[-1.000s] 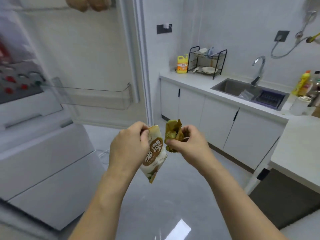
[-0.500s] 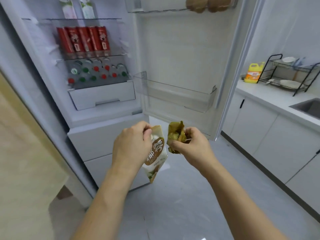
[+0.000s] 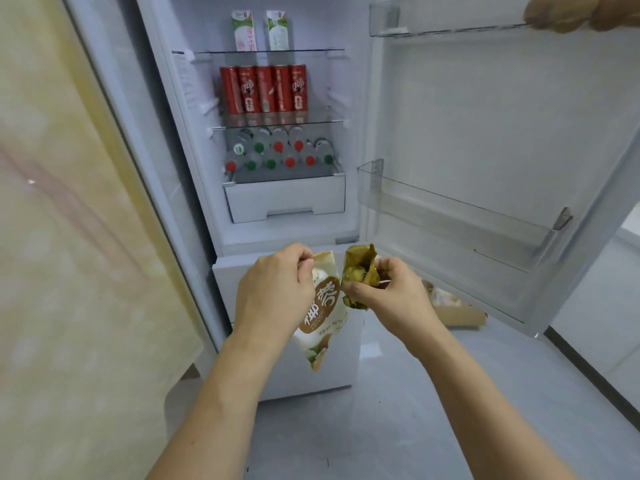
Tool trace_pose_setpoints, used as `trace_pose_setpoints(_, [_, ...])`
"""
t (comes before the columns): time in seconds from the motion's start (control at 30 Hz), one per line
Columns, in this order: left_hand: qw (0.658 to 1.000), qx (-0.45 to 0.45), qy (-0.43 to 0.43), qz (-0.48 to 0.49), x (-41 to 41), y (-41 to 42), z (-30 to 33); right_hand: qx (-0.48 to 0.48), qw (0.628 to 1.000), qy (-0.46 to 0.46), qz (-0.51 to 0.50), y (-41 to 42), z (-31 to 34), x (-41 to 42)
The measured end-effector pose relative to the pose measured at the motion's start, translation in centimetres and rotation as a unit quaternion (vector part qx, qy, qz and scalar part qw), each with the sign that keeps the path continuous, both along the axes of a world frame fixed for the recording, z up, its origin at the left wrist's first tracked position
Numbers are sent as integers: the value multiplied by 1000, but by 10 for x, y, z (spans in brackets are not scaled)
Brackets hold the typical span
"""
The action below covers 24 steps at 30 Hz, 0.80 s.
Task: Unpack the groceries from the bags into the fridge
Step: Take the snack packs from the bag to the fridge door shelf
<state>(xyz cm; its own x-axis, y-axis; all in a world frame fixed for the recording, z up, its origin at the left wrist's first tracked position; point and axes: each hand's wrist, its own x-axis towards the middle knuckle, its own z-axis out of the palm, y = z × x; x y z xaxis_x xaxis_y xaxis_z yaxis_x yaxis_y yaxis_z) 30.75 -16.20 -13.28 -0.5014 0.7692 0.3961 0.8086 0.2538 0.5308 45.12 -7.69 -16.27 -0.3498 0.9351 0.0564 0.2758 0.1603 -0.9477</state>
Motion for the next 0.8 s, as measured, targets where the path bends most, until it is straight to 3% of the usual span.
trace_pose_setpoints(0.33, [997, 3, 0, 71, -52, 33, 4, 2, 999, -8, 52, 51, -2, -65])
trace_pose_setpoints(0.8, [992, 28, 22, 118, -70, 133, 29, 1, 995, 35, 92, 165, 22, -81])
